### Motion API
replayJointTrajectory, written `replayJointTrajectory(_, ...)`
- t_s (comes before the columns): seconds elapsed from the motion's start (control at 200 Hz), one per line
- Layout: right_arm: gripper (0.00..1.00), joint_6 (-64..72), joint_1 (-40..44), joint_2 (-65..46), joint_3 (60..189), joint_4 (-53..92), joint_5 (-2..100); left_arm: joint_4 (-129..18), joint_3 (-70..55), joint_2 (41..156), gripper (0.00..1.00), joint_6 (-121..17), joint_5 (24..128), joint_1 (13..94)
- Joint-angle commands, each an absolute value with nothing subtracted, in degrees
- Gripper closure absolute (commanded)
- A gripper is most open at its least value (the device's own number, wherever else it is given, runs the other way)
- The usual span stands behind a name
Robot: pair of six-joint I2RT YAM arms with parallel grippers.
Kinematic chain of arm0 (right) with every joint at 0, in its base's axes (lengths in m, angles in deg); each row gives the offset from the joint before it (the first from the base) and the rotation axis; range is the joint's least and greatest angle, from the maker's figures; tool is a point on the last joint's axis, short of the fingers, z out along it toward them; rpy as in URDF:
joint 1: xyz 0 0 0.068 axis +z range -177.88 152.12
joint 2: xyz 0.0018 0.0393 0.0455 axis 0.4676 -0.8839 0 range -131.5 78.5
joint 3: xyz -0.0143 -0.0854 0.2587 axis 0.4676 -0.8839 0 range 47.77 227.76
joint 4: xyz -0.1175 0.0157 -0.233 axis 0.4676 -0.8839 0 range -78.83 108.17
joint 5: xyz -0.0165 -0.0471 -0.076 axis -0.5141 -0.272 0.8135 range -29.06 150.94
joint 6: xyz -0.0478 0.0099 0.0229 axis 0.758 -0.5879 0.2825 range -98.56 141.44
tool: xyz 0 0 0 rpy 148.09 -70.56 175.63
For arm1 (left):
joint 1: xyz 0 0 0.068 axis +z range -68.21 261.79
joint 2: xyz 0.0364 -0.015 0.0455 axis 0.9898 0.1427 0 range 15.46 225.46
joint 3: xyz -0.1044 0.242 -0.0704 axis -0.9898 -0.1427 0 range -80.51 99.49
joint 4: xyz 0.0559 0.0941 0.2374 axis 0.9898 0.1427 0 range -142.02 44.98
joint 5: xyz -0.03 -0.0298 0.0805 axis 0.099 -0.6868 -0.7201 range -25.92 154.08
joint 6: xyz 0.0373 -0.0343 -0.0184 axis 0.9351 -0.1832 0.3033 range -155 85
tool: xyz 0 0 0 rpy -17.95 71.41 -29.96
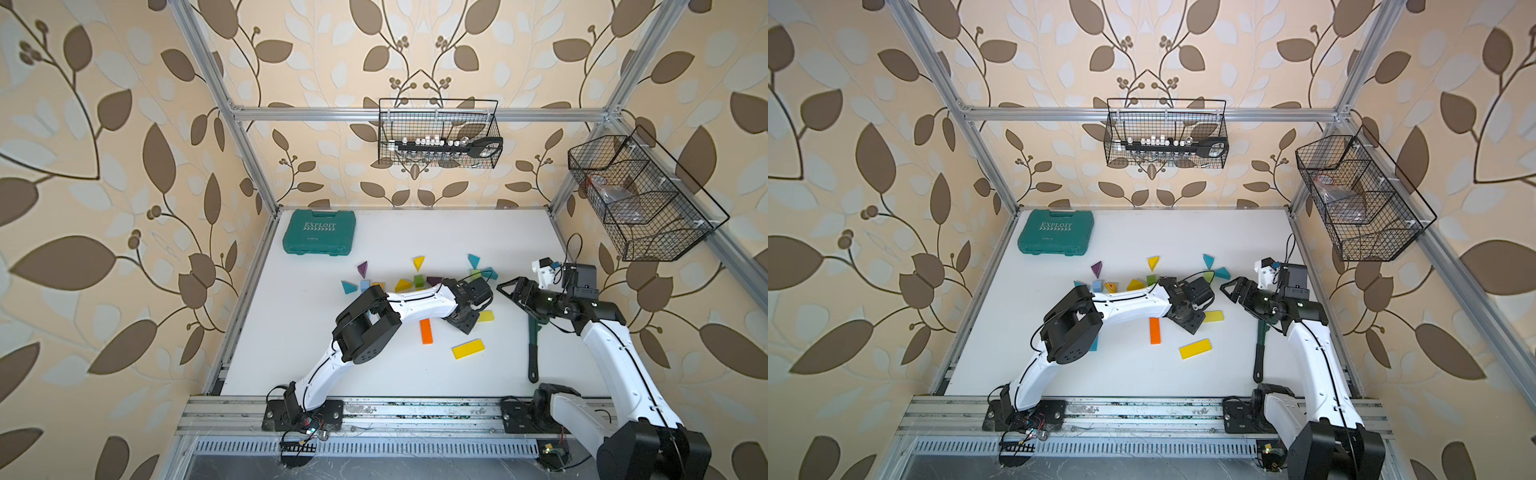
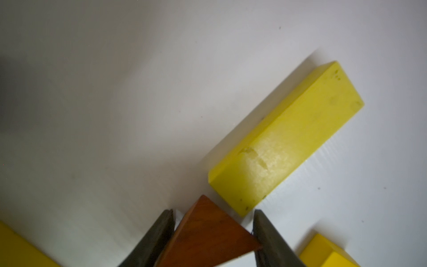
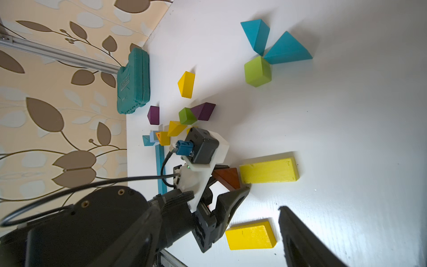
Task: Assemble a small pinwheel with building blocks
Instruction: Place the building block at the center of the board, then pick up the building block from the center of the board.
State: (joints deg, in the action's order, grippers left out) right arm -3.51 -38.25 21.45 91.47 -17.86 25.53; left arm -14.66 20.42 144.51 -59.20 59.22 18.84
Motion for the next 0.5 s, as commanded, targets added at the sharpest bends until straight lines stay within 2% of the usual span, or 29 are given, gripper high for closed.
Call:
replayJointTrajectory(0.0,0.19,-2.4,-38.6,22.4,91.0,-19.2,26.8,-14.5,18.9,143.2,0.43,-59.2,60.0,19.0)
replayJointTrajectory(0.085,0.19,-2.3,-38.7,22.6,91.0,-19.2,26.8,-14.0,18.8,143.0,0.38,-58.9,59.3,19.0)
replayJointTrajectory(0.13,0.19,-2.2,-38.8,22.4,91.1,-19.3,26.6,-13.8,18.7,142.9,0.32,-59.0,58.8,19.0)
replayJointTrajectory(0.175,0.19,-2.2,-38.7,22.3,91.0,-19.3,26.4,-13.5,18.7,142.8,0.32,-58.7,58.5,19.0)
replayJointTrajectory(0.25,0.19,-2.2,-38.7,22.0,90.9,-19.0,26.1,-13.5,18.4,142.4,0.43,-58.6,58.1,19.0)
replayJointTrajectory(0.3,0.19,-2.2,-38.7,21.9,90.8,-19.0,26.1,-13.8,18.0,142.0,0.45,-58.6,58.3,19.0)
replayJointTrajectory(0.5,0.2,-1.8,-38.7,22.0,90.2,-19.1,26.0,-13.9,17.4,140.3,0.64,-58.7,58.0,19.0)
